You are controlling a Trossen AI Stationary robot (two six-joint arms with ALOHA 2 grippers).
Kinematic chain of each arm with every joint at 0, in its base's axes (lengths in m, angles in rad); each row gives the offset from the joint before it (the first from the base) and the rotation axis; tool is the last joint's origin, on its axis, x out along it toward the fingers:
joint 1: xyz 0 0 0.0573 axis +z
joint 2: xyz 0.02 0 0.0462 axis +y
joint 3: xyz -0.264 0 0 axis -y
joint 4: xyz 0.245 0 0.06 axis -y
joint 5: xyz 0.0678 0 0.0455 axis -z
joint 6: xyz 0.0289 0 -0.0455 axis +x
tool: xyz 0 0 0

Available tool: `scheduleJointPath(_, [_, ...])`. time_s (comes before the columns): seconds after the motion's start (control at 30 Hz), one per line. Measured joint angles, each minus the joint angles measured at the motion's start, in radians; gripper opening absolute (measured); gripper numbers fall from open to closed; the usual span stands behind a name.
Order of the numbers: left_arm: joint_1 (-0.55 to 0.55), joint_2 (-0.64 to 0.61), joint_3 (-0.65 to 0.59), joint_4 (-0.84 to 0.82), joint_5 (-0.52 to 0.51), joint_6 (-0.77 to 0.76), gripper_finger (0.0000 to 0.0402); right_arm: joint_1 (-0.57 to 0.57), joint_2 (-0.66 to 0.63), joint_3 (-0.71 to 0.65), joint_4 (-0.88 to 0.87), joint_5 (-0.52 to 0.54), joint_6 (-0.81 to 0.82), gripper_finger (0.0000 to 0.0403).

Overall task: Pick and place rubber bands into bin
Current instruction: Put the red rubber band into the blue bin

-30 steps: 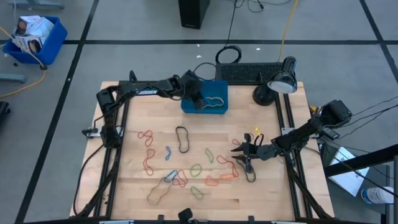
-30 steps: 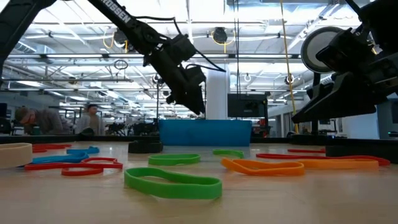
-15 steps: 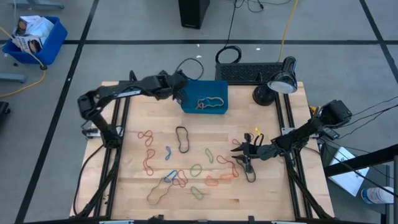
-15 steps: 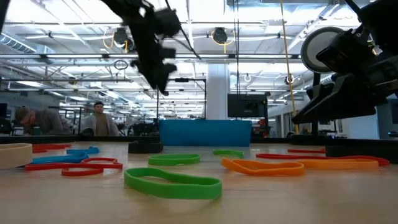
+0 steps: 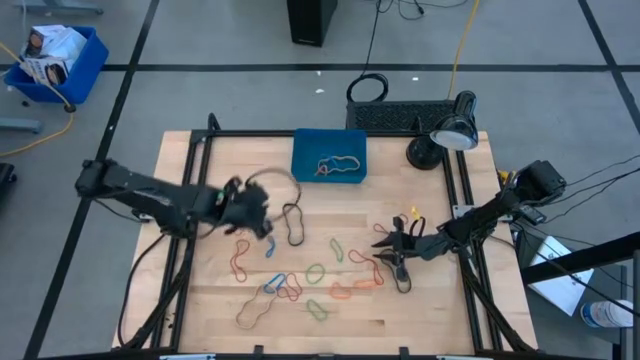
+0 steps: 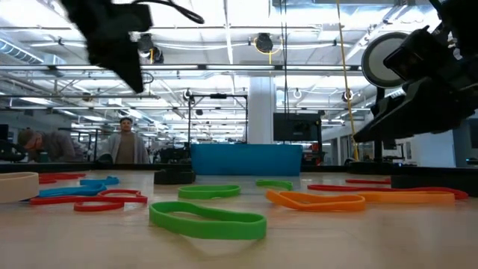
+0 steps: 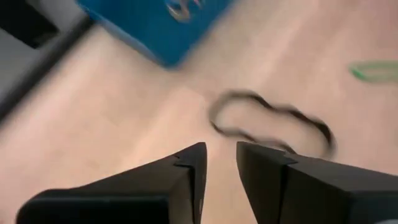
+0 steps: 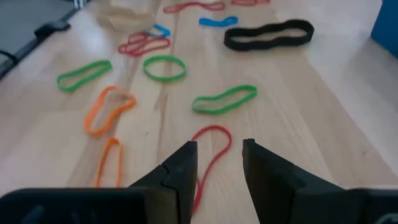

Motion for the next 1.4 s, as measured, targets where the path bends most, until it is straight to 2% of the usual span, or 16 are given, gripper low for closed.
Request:
scheduleJointPath(0.3, [-0.308,0.025,-0.129,0.038,0.1,-0.423,0.009,-0.003,0.0,0.0,0.078,0.004,-0.037,0.0118])
scheduleJointPath(0.47, [-0.425,0.102,-0.171,0.106,0.249,-0.553,0.009,-0.003,0.0,0.0,0.058,0.003,-0.036,0.0118])
scheduleJointPath(0.53, [-0.468,0.14,-0.171,0.116,0.288,-0.523,0.009,-0.003,0.0,0.0,0.057,0.003,-0.03,0.0118])
scheduleJointPath(0.77, [-0.556,0.276,-0.171,0.211,0.363,-0.233,0.0092,-0.003,0.0,0.0,0.049,0.002,-0.029,0.0118])
scheduleJointPath(0.87, [-0.557,0.305,-0.171,0.177,0.363,-0.234,0.0107,-0.003,0.0,0.0,0.049,0.002,-0.029,0.0118])
scheduleJointPath(1.03, [-0.557,0.319,-0.168,0.169,0.353,-0.246,0.0155,-0.003,0.0,0.0,0.049,0.002,-0.029,0.0118])
scheduleJointPath(1.13, [-0.557,0.319,-0.168,0.174,0.347,-0.234,0.0164,-0.003,0.0,0.0,0.048,0.002,-0.029,0.0118])
scheduleJointPath(1.23, [-0.557,0.32,-0.168,0.182,0.338,-0.212,0.0137,-0.003,0.0,0.0,0.044,0.002,-0.029,0.0118])
scheduleJointPath(1.4, [-0.557,0.321,-0.169,0.214,0.363,-0.192,0.0042,-0.003,0.0,0.0,0.045,0.002,-0.029,0.0118])
